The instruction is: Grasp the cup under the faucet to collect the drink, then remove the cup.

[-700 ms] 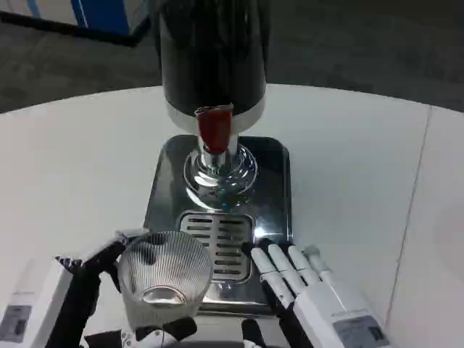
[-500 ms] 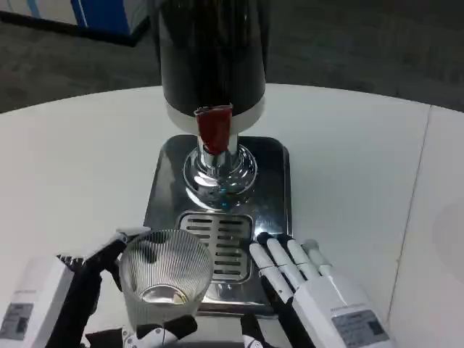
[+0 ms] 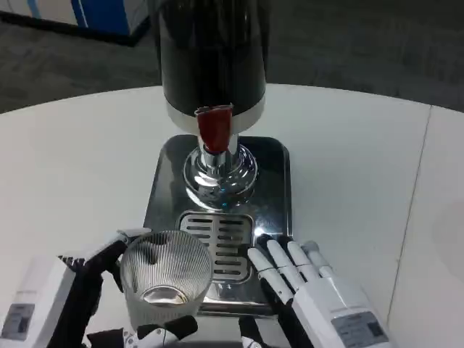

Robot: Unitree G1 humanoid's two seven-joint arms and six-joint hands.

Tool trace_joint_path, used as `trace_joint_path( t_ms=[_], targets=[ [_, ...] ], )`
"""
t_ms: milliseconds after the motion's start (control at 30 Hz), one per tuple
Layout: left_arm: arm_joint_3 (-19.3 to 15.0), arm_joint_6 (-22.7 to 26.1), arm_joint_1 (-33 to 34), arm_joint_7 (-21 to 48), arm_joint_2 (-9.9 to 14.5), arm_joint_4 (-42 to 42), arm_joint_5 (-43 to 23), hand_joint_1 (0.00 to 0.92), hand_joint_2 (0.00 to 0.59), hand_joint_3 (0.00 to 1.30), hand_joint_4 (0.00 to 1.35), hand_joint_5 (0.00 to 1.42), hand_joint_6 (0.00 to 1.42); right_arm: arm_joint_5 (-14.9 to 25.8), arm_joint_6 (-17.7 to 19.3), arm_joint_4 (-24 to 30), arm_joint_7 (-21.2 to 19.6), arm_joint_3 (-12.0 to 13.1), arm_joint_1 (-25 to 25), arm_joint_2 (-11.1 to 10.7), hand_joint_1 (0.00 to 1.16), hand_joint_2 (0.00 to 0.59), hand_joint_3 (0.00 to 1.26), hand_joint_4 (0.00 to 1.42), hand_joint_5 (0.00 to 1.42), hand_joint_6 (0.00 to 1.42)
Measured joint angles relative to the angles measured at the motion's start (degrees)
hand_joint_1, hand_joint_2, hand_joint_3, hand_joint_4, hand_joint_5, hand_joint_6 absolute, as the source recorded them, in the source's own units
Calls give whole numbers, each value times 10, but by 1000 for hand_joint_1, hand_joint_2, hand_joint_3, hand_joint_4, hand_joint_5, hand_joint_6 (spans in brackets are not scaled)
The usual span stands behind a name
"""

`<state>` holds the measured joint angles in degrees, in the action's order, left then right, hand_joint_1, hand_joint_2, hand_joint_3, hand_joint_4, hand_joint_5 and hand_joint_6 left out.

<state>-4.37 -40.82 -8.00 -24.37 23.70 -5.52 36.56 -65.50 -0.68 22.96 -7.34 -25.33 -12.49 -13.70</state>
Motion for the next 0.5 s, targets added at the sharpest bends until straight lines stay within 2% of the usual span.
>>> trace_joint_path(
  t_ms=[400,500],
  targets=[
    [10,11,60,-13,-16,-30,5,578,173,943,1048,1197,1317,-5,-6,22,0,3,-11,2,235,555,74,0,0,0],
    [12,19,83,-25,-16,-44,23,578,173,943,1048,1197,1317,-5,-8,22,0,3,-13,5,235,559,74,0,0,0]
  ],
)
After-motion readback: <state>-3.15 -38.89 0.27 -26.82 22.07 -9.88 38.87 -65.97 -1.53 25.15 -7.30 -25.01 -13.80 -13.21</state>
